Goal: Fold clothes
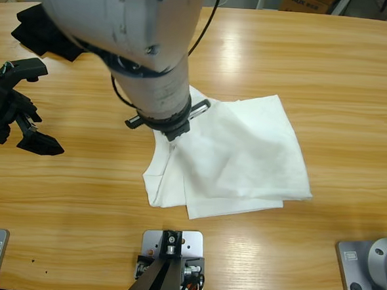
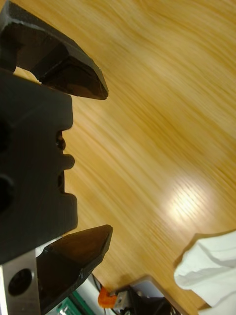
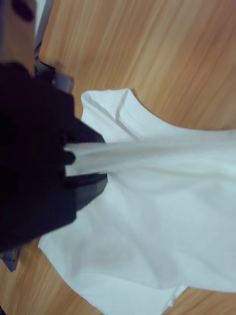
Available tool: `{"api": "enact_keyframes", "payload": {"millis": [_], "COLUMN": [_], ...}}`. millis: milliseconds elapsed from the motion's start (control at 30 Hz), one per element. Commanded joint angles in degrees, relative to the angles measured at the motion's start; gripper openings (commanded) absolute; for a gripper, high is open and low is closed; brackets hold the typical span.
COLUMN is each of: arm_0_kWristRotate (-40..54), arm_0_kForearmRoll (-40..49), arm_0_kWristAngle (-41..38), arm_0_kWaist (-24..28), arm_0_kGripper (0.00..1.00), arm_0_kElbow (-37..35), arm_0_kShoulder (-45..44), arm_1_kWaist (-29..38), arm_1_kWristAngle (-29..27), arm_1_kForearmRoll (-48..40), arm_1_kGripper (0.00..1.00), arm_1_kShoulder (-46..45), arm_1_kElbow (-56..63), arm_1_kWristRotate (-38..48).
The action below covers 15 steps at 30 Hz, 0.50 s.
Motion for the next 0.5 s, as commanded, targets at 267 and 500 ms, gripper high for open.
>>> {"api": "enact_keyframes", "payload": {"millis": [267,500], "arm_0_kWristRotate": [-0.5,-3.5], "arm_0_kForearmRoll": [-1.9,-8.5], "arm_0_kWristAngle": [-0.1,-1.9], "arm_0_kWaist": [0.9,-8.3], "arm_0_kGripper": [0.991,0.562], "arm_0_kElbow": [3.9,-1.4], "arm_0_kShoulder": [-2.7,-1.3], "arm_1_kWaist": [-1.7,-16.2], "arm_1_kWristAngle": [-5.9,-0.9], "arm_1_kForearmRoll": [2.9,-19.4], "arm_1_kGripper": [0.428,0.0], "arm_1_kShoulder": [-9.7,-34.6], "arm_1_kElbow": [4.2,39.5], "arm_1_kWristRotate": [2.8,-2.9]}}
